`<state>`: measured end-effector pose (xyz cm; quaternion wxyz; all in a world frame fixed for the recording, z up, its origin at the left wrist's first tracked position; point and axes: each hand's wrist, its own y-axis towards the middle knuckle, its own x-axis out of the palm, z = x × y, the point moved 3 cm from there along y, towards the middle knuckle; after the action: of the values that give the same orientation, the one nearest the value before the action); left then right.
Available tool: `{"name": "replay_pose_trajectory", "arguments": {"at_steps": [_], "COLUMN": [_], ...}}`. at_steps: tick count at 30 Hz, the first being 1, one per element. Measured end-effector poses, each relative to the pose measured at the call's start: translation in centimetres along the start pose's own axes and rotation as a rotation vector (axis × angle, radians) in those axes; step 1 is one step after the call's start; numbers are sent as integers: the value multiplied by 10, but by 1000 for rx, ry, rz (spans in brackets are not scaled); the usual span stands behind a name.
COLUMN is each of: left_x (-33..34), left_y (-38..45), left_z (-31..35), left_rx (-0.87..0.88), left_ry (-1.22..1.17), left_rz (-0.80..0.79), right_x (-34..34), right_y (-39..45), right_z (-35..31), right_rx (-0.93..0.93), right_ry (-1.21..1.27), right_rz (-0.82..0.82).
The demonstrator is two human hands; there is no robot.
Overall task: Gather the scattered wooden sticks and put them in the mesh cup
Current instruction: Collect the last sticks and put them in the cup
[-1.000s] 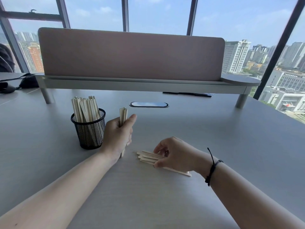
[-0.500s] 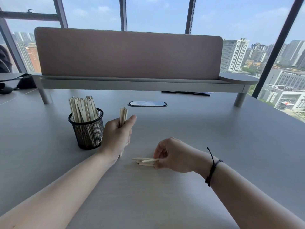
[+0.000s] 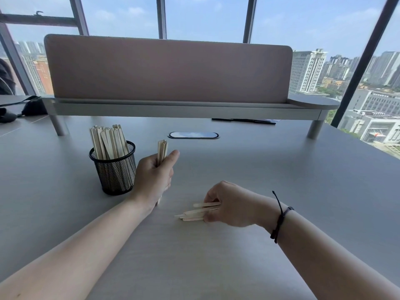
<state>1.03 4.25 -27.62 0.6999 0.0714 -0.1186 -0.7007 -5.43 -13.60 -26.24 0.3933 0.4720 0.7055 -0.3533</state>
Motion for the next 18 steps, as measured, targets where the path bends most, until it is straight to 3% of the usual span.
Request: {"name": "replay_pose_trajectory", "arguments": {"at_steps": [18], "left_x": [0], "left_y": [0], "left_z": [-1], "left_rx": [-3], "left_ry": [2], "left_rz": [-6], "right_x": [1], "right_y": [-6], "right_z": [-8], "right_rx": [-148], "right_ry": [-129], "right_rz": [39]}}
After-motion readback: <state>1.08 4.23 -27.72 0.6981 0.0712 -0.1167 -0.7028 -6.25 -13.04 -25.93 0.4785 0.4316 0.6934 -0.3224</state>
